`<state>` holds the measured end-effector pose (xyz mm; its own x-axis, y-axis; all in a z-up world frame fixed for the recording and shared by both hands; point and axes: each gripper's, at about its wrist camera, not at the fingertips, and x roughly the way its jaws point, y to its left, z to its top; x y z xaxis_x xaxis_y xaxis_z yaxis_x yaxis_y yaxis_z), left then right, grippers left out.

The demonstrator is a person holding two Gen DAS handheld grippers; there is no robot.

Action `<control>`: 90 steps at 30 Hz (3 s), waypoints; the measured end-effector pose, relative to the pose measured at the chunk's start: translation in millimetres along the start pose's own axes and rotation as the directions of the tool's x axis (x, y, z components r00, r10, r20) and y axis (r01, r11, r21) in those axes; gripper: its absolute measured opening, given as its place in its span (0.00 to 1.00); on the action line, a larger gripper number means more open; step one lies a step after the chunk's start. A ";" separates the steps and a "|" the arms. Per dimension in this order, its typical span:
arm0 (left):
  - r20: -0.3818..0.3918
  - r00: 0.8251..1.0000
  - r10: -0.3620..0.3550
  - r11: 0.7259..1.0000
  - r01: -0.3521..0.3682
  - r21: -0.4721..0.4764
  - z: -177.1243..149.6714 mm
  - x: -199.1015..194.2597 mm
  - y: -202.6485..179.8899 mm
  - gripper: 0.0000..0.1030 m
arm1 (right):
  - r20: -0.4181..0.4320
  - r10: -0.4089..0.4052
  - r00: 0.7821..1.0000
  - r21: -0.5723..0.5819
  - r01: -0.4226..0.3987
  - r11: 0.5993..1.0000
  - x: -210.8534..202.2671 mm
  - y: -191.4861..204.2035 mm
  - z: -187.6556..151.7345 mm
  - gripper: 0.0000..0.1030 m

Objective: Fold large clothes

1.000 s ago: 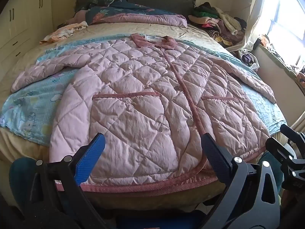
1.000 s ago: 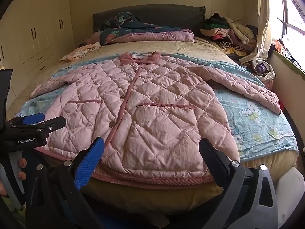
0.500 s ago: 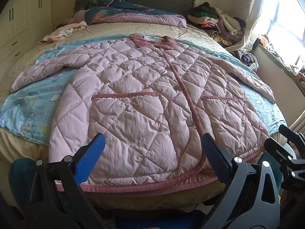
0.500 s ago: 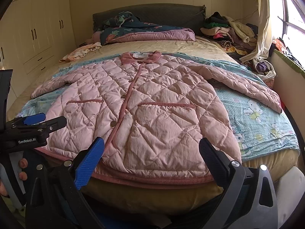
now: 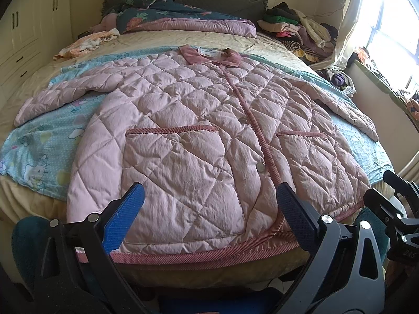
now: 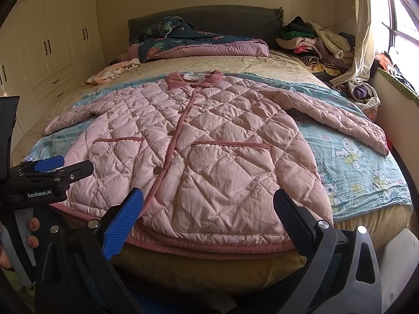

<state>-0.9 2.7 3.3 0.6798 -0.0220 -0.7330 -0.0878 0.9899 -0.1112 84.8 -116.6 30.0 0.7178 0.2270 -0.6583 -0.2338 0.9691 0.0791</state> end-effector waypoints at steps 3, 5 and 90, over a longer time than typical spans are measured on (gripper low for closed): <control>0.001 1.000 0.000 1.000 0.000 0.001 0.0 0.0 0.1 0.92 | 0.000 0.000 1.000 -0.001 0.000 1.000 0.2 0.2 0.1 0.96; 0.000 1.000 -0.001 1.000 0.001 0.000 0.2 -0.2 0.2 0.92 | 0.001 0.001 1.000 -0.001 -0.001 1.000 0.4 -0.4 0.3 0.96; -0.118 0.993 -0.020 1.000 0.018 -0.018 197.5 186.7 -51.5 0.92 | -0.125 -0.222 0.967 0.341 0.252 0.906 174.8 -194.4 153.7 0.96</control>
<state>274.3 -24.7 4.7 0.5904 -0.0580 -0.8050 -0.0891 0.9866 -0.1365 356.6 -250.3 14.7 0.6637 -0.0078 -0.7480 0.1929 0.9679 0.1612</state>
